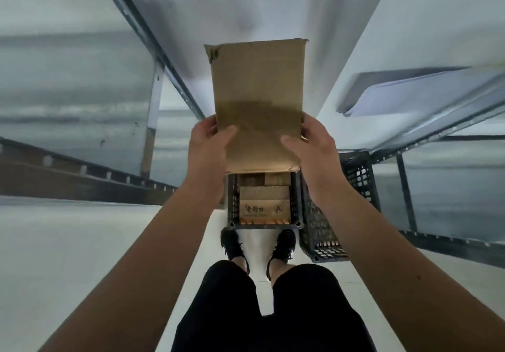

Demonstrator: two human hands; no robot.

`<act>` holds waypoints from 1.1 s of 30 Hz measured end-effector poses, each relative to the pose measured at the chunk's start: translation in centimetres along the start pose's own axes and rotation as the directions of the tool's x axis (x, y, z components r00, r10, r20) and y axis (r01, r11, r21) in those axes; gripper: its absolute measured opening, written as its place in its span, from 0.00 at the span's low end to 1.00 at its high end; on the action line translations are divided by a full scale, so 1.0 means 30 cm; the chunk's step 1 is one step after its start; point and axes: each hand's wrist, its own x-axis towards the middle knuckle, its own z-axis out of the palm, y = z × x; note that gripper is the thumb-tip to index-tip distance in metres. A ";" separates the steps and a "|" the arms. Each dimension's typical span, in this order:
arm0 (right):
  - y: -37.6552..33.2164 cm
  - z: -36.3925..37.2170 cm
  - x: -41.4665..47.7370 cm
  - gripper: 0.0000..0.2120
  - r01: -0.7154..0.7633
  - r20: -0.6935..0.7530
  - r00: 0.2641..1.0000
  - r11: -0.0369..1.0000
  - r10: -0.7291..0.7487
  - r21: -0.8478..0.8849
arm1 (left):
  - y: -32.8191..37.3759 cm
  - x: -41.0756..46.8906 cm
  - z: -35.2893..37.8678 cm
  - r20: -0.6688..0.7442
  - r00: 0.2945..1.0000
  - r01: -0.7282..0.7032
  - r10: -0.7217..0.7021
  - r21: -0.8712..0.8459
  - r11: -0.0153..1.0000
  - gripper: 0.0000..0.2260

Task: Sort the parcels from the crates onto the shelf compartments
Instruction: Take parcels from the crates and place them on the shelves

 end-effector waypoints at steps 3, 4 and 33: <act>-0.113 -0.028 -0.100 0.22 0.075 0.000 0.997 0.997 -0.075 0.003 | 0.078 -0.120 -0.010 0.002 0.999 -0.049 0.049 -0.032 0.998 0.18; -0.150 -0.035 -0.130 0.24 0.101 0.002 0.995 0.995 -0.101 -0.009 | 0.105 -0.155 -0.012 0.006 0.998 -0.060 0.061 -0.052 0.997 0.17; -0.709 -0.103 -0.840 0.21 0.475 -0.101 0.878 0.877 -0.468 0.070 | 0.510 -0.840 -0.213 0.244 0.726 -0.618 0.643 -0.181 0.765 0.22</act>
